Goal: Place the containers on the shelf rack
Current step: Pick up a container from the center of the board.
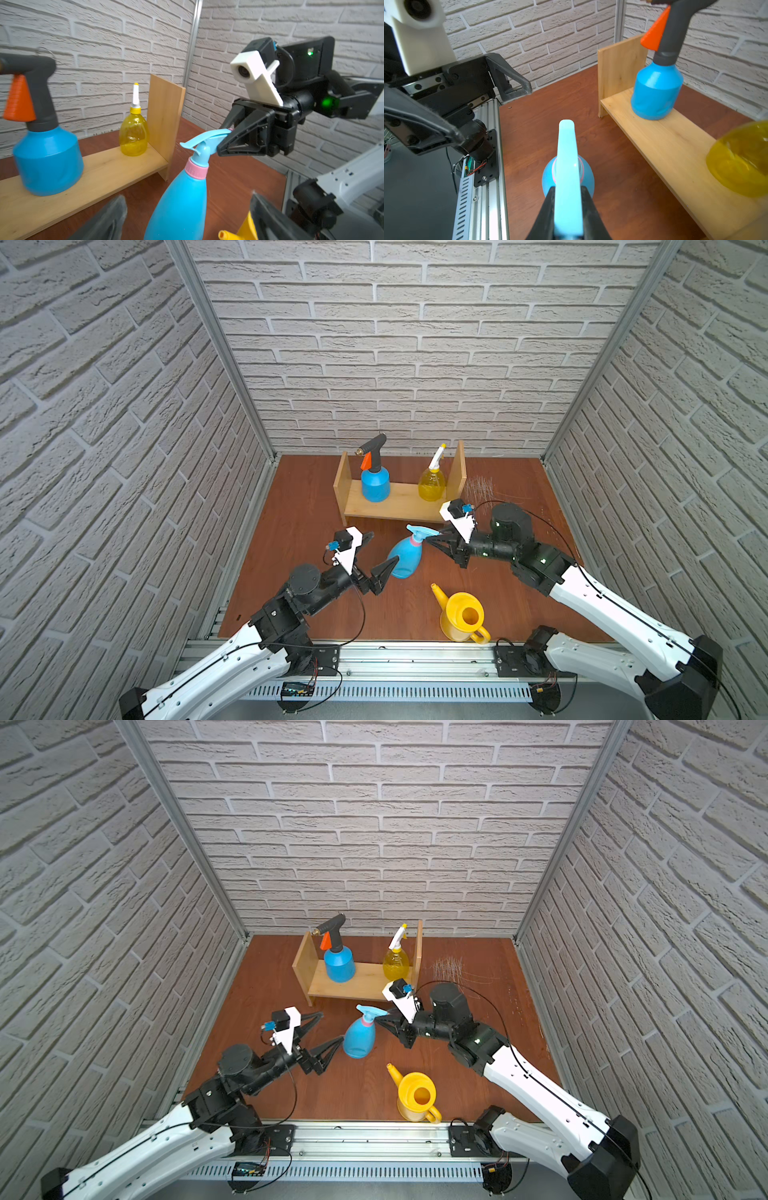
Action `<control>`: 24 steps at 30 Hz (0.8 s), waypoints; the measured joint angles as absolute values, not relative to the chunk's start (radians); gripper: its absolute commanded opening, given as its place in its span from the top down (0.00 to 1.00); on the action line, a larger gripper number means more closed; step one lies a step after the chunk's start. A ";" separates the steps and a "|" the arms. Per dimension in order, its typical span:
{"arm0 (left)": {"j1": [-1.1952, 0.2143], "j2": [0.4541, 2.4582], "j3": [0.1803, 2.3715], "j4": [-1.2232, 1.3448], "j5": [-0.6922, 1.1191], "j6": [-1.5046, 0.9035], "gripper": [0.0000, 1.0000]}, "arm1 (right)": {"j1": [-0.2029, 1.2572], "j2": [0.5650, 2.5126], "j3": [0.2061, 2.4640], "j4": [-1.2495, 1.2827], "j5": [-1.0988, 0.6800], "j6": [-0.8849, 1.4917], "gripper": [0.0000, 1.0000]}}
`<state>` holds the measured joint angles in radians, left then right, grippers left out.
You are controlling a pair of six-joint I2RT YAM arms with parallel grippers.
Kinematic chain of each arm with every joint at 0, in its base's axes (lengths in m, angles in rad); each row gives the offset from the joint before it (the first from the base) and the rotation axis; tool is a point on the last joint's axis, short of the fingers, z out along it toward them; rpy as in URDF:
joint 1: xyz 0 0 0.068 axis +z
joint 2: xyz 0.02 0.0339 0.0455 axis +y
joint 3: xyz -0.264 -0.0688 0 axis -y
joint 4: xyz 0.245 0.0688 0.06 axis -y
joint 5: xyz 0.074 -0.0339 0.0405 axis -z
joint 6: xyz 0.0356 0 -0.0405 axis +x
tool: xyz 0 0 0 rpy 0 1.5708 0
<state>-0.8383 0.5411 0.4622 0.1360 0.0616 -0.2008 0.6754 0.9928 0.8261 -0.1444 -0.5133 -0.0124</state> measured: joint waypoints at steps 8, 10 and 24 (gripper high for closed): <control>-0.723 0.737 0.469 0.181 0.246 -0.225 0.02 | 0.647 0.950 0.757 -0.126 -0.665 -0.015 0.96; -0.670 0.795 0.469 0.227 0.316 -0.271 0.02 | 0.646 0.951 0.757 -0.115 -0.691 -0.015 0.96; -0.657 0.899 0.480 0.378 0.658 -0.385 0.07 | 0.641 1.004 0.756 -0.069 -0.832 -0.007 0.97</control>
<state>-0.6575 0.8993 0.4805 0.3782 0.6582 -0.3855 0.6415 1.0042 0.7563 -0.0692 -0.8318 -0.0074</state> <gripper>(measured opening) 0.957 0.211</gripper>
